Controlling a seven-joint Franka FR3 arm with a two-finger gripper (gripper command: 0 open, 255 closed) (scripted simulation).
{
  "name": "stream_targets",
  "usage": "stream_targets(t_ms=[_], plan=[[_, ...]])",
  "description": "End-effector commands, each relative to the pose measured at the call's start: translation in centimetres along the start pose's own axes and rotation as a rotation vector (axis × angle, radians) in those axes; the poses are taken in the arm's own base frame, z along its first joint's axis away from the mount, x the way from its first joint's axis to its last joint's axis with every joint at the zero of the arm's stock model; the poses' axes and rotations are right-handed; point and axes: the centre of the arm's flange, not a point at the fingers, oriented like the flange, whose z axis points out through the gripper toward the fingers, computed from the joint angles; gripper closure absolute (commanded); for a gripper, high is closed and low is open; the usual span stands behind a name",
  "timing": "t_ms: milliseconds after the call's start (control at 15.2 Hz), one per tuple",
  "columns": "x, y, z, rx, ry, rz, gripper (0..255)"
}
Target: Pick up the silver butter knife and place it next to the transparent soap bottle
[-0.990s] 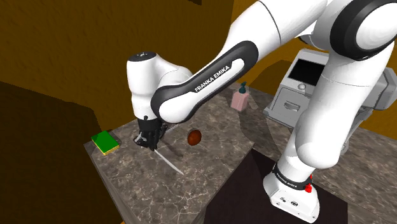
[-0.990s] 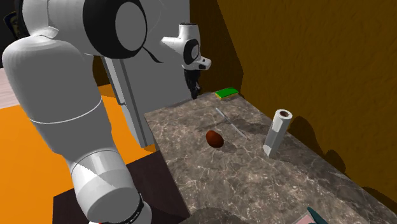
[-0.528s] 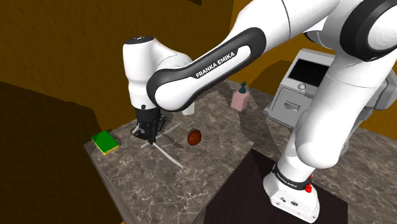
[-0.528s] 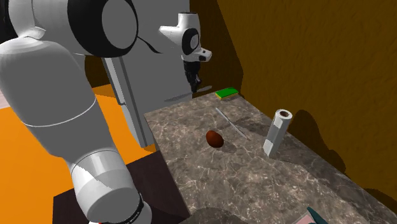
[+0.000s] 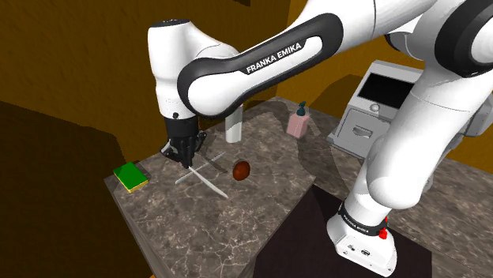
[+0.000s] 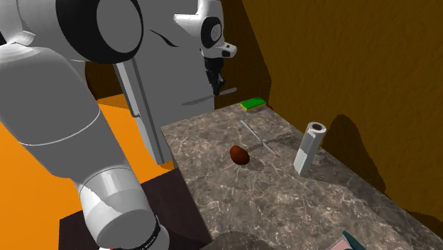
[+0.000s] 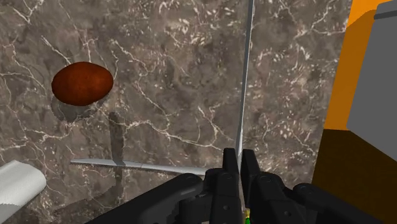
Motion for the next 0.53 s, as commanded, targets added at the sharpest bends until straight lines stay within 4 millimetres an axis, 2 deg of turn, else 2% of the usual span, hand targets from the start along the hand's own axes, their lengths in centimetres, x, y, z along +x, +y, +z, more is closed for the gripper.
stream_targets(t_ms=[0, 462], plan=[[0.0, 0.0, -1.0, 0.000, 0.000, 0.000, 255], [0.2, 0.0, -4.7, 0.000, 0.000, 0.000, 255]])
